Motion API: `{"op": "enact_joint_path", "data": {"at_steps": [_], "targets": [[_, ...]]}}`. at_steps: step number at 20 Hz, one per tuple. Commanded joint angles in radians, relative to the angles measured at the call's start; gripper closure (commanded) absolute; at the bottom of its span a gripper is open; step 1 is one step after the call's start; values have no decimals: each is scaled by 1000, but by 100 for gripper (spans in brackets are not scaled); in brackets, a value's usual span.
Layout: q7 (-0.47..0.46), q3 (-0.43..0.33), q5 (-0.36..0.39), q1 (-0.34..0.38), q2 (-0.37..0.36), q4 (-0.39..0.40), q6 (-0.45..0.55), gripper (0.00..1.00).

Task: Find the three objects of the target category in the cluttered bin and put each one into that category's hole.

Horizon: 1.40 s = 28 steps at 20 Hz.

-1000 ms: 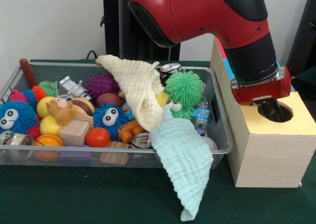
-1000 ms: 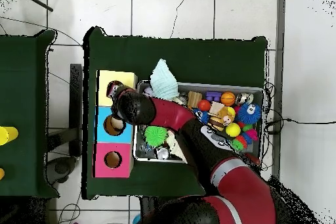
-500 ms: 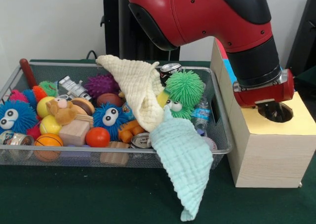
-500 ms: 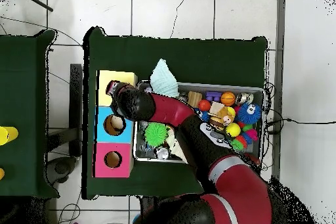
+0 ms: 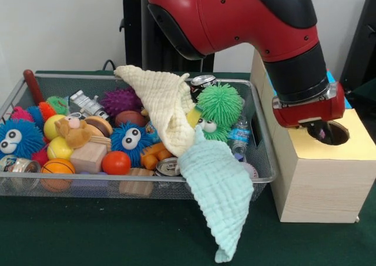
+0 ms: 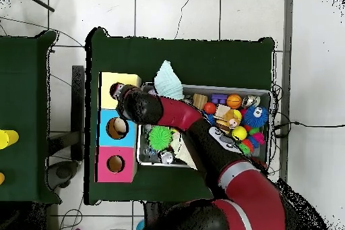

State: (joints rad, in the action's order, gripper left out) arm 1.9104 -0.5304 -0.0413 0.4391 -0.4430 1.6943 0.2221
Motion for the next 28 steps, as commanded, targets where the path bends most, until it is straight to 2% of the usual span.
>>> {"op": "enact_joint_path", "data": {"at_steps": [1, 12, 17, 24, 26, 28], "targets": [[93, -19, -8, 71, -17, 75, 72, 100], [100, -89, -45, 125, -132, 148, 145, 100], [111, -131, -58, 156, -187, 191, 143, 100], [118, -185, -44, 213, -258, 294, 98, 100], [124, -159, -24, 212, -281, 326, 77, 100], [135, -102, 3, 188, -315, 336, 42, 100]]}}
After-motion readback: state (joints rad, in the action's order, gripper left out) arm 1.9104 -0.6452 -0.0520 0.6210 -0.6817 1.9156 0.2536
